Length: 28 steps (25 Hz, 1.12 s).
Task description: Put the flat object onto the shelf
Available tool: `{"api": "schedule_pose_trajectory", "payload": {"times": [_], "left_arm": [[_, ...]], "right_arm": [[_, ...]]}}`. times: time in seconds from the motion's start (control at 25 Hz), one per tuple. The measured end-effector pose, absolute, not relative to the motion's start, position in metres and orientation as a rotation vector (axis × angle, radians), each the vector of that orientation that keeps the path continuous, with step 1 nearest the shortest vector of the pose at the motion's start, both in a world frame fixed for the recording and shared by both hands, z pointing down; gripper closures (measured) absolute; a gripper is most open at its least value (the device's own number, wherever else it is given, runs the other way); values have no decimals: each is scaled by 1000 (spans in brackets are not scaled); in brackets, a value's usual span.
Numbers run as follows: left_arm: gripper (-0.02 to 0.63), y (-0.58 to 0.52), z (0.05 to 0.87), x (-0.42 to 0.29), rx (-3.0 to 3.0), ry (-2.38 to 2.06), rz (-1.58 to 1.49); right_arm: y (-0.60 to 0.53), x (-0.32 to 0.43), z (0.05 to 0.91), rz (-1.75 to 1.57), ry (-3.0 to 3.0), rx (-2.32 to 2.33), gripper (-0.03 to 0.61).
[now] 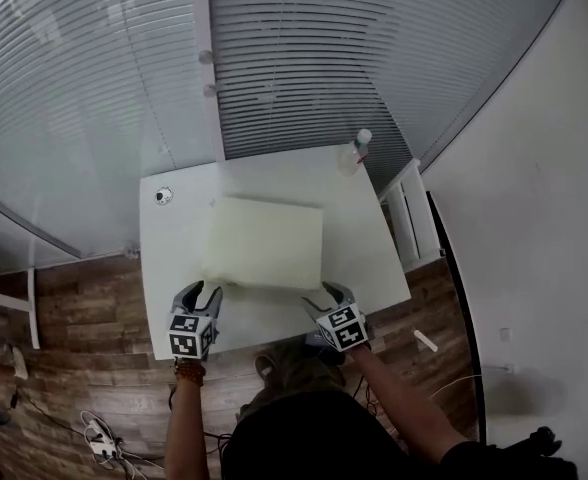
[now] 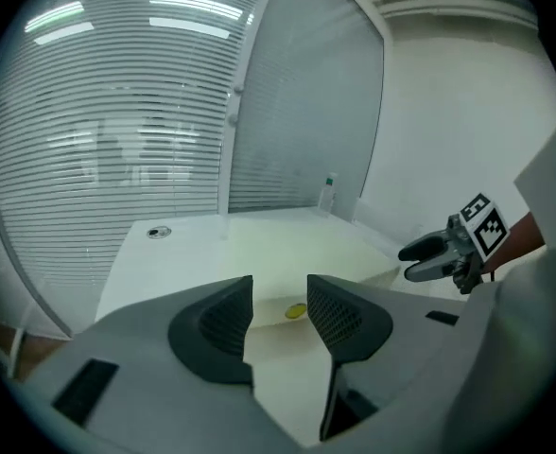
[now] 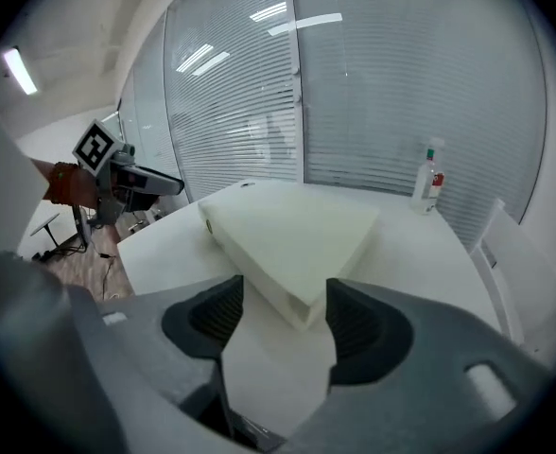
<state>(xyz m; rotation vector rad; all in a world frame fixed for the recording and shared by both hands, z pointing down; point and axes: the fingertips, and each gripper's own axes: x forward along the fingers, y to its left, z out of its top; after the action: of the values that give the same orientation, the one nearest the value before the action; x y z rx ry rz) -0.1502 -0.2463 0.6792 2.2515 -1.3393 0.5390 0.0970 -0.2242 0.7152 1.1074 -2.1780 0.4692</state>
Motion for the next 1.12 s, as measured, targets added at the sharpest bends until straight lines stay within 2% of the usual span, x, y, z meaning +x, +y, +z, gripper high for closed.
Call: {"api": "schedule_pose_trajectory", "payload": {"times": [0.36, 0.68, 1.12], "left_arm": [[403, -287, 719, -167, 2114, -1393, 611], [405, -298, 722, -132, 2168, -1176, 546], [405, -296, 731, -120, 2154, -1243, 552]], "right_arm": [[-255, 100, 728, 502, -2165, 1013, 307], [-283, 108, 736, 437, -2170, 915, 307], [-327, 111, 737, 402, -2181, 886, 307]]}}
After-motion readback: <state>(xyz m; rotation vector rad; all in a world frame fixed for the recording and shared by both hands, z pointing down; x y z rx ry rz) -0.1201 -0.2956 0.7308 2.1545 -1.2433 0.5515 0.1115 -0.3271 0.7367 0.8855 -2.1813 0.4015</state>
